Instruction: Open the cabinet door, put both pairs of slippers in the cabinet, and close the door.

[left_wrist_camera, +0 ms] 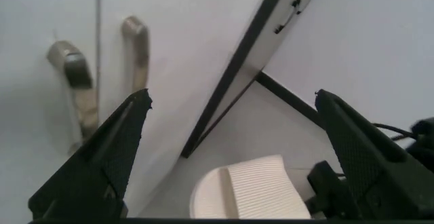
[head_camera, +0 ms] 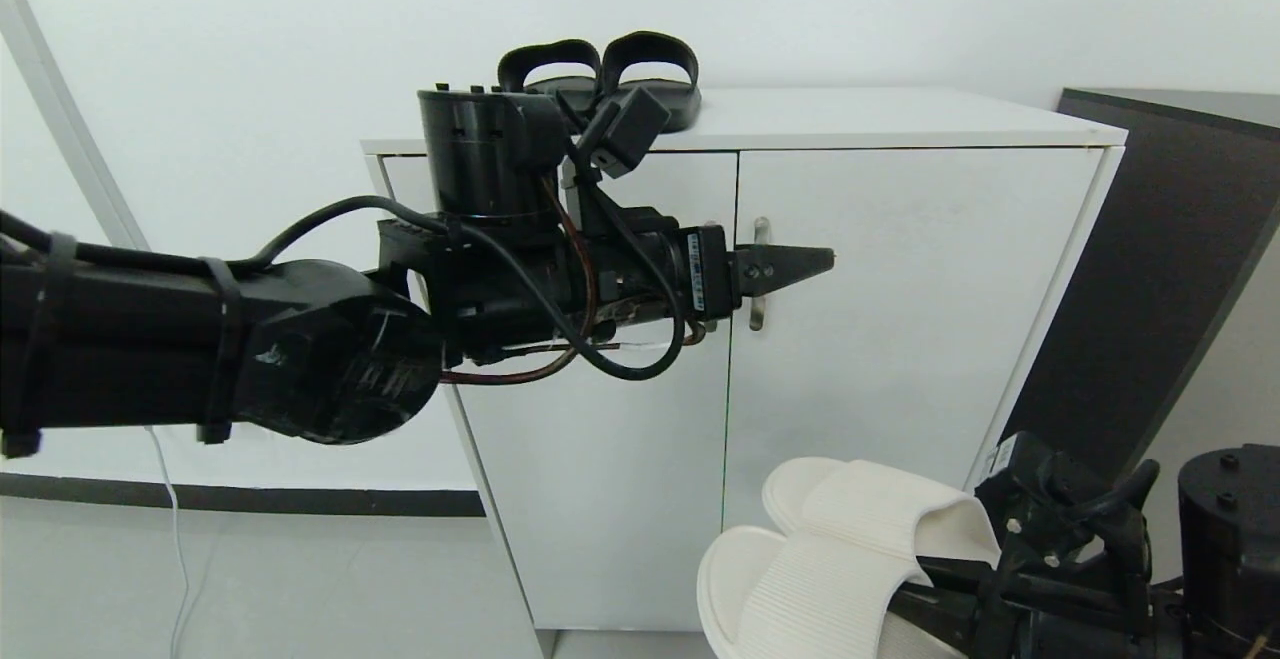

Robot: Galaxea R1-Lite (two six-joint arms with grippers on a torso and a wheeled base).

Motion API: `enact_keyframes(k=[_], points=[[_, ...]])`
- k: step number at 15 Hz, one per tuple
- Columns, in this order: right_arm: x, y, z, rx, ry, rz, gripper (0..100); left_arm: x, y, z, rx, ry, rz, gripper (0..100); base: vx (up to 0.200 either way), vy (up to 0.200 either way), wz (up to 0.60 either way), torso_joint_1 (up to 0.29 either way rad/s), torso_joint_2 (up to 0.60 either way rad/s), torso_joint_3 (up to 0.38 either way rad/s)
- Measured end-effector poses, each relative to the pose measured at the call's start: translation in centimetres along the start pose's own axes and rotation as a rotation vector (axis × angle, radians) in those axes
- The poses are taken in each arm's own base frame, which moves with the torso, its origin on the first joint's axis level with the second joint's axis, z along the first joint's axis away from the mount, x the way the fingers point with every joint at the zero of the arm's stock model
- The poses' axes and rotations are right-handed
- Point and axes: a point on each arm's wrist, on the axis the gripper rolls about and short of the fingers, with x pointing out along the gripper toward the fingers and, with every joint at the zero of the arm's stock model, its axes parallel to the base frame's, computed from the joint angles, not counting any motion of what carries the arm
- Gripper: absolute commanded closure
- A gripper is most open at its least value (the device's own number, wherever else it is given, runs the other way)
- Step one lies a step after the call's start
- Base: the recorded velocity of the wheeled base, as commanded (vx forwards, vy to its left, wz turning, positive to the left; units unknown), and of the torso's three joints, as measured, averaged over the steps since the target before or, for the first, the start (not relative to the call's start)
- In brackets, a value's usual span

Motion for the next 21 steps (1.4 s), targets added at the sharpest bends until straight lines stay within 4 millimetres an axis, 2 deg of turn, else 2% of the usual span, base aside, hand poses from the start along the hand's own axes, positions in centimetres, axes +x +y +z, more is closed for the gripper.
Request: enact_keyframes(k=[5,14,15,21], points=[[0.2,0.0,0.0,0.0,0.007,-0.007,100,1.7,1.1,0.0,0.0,-0.006,0.085,0,0.0,0.0,0.0,0.0,0.0,0.0],[0.4,-0.1,-0.1,0.0,0.013,-0.007,100,3.9,2.3,-0.9,-0.006,0.004,0.119,0,0.0,0.0,0.0,0.0,0.0,0.0],[0.4,-0.1,-0.1,0.0,0.014,-0.007,100,4.0,2.4,-1.1,-0.007,0.008,0.119,100,0.0,0.0,0.0,0.0,0.0,0.0],[0.3,0.0,-0.4,0.0,0.023,-0.001,100,4.2,2.6,-1.7,-0.015,0.023,0.13,100,0.0,0.0,0.0,0.0,0.0,0.0]])
